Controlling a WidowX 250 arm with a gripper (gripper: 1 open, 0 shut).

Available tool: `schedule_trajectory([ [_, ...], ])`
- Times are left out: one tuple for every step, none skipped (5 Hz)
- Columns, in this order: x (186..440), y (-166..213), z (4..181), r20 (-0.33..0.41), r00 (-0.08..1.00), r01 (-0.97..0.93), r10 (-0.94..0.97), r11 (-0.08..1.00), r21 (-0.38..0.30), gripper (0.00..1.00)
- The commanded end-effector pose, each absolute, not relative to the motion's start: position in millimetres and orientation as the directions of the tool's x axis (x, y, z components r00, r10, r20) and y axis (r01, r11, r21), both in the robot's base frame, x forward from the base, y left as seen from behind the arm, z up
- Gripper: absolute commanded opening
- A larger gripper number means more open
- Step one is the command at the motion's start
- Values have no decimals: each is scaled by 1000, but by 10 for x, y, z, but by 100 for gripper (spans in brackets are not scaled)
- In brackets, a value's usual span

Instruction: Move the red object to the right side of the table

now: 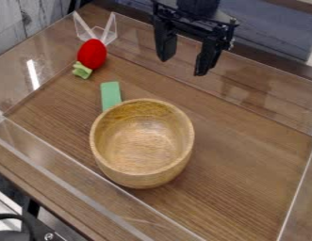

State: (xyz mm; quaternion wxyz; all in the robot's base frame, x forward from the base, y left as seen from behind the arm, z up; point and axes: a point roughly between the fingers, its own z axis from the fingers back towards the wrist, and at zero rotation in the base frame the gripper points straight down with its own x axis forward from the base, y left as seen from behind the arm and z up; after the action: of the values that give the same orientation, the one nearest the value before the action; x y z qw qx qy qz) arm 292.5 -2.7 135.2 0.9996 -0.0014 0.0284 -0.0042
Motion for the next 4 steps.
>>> schedule_trajectory([
  [2898,-73,1298,-85,996,-25,25,1000,-6,100],
  [2940,205,1354,-67,995,-78,78,997,-8,100],
  [3016,610,1436,-45,997,-58,58,998,-5,100],
  [3090,968,1511,-17,999,-41,41,999,4,100],
])
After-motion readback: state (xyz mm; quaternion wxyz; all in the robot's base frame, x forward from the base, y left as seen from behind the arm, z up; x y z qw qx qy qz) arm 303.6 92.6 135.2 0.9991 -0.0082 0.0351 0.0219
